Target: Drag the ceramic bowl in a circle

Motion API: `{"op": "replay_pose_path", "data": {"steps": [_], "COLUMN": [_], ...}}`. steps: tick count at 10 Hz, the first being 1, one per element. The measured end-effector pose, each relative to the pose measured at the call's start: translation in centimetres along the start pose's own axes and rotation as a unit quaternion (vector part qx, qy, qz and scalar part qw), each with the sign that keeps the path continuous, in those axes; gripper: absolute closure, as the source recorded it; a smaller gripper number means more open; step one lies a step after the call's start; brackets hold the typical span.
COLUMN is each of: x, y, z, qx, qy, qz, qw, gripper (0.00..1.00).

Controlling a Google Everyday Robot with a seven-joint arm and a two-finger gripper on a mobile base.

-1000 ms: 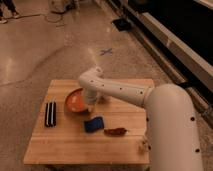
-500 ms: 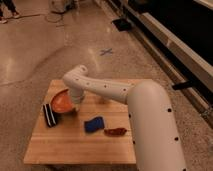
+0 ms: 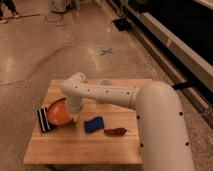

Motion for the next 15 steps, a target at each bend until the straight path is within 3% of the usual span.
{"op": "replay_pose_path", "data": {"steps": [3,5,7,10,12,15], "x": [1.0,3.8,7.1,10.1,10.8,9.9], "y": [5.6,8.9,10.3,8.3,5.1,0.3], "z": [-0.4,-1.0,-1.8,-2.7,-2.9,-2.2], "qx": [-0.026,-0.040,-0.044,-0.039,-0.032,-0.021], "qy": [0.009,0.029,0.052,0.074,0.081,0.077], "qz": [0.047,0.093,0.124,0.128,0.106,0.065], "qw": [0.9985,0.9945,0.9899,0.9883,0.9905,0.9946], "gripper": [1.00,1.00,1.00,1.00,1.00,1.00]}}
